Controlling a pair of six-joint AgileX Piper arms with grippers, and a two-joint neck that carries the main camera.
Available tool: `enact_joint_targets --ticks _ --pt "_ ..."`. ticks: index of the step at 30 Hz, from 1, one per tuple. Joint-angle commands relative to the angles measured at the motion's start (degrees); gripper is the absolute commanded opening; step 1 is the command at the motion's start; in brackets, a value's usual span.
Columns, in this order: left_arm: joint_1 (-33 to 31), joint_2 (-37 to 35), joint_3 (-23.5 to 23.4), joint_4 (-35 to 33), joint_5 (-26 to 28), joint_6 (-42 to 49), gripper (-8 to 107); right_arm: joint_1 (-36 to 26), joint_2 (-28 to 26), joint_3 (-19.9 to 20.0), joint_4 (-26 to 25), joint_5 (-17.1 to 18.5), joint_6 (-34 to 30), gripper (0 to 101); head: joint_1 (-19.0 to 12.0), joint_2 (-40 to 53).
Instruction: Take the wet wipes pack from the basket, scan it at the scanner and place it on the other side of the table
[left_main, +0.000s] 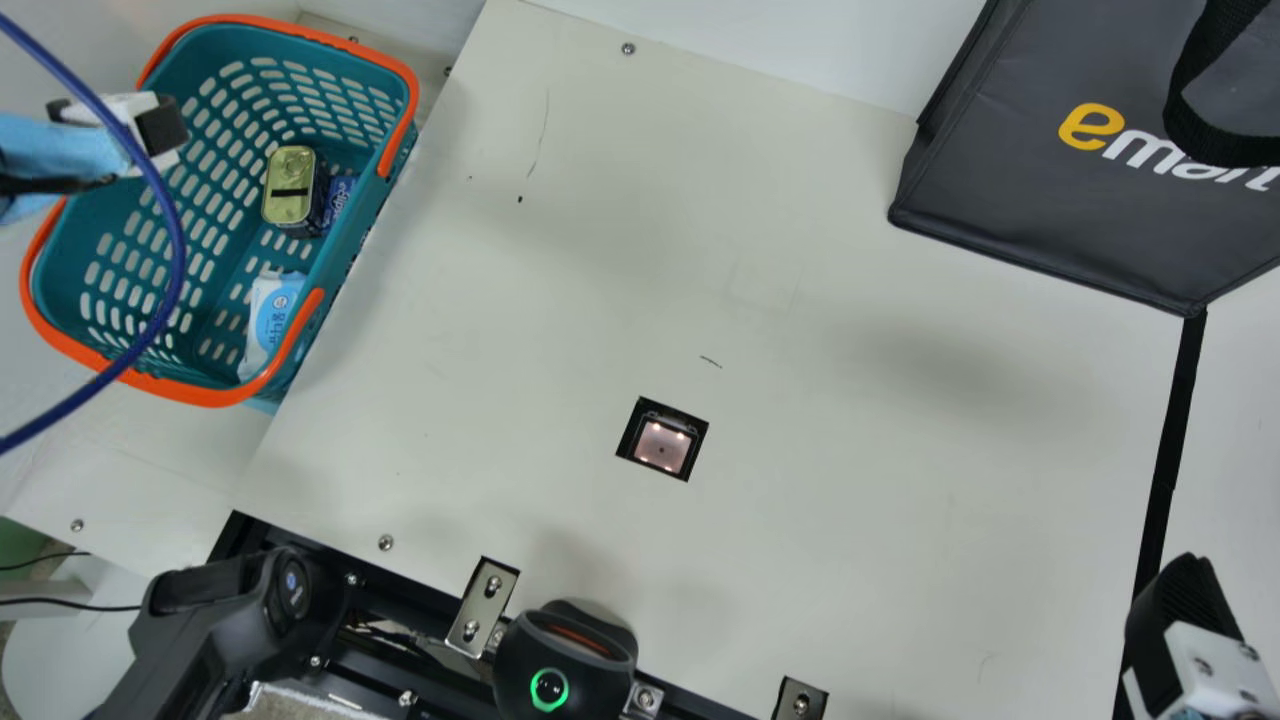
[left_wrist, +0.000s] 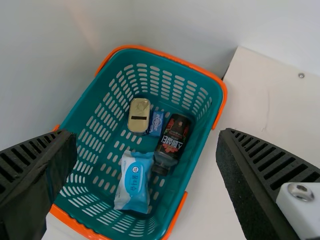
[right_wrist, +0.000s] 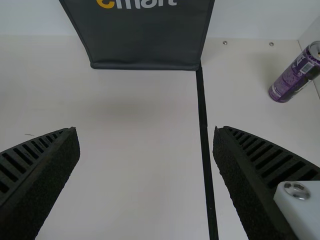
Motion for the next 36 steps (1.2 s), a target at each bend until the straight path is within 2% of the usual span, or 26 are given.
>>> enact_joint_targets --ticks 1,8,14,27,36 --pt "3.5 3.5 -0.8 -3.0 0.5 9.7 90 0.0 0.0 0.0 0.0 0.0 0.0 95 -1.7 0.1" --pt "10.4 12.1 -3.5 -8.0 1.8 23.1 90 0.0 0.0 0.0 0.0 0.0 0.0 95 -1.7 0.1" --pt "12.9 18.6 -4.4 -9.3 1.9 30.2 90 0.0 0.0 0.0 0.0 0.0 0.0 95 -1.7 0.1" --pt "12.4 31.3 -2.1 -9.3 -2.2 36.7 90 0.0 0.0 0.0 0.0 -0.1 0.0 95 -1.7 0.1" --pt "11.8 39.2 -2.6 -10.8 -4.4 38.6 90 0.0 0.0 0.0 0.0 -0.1 0.0 95 -1.7 0.1"
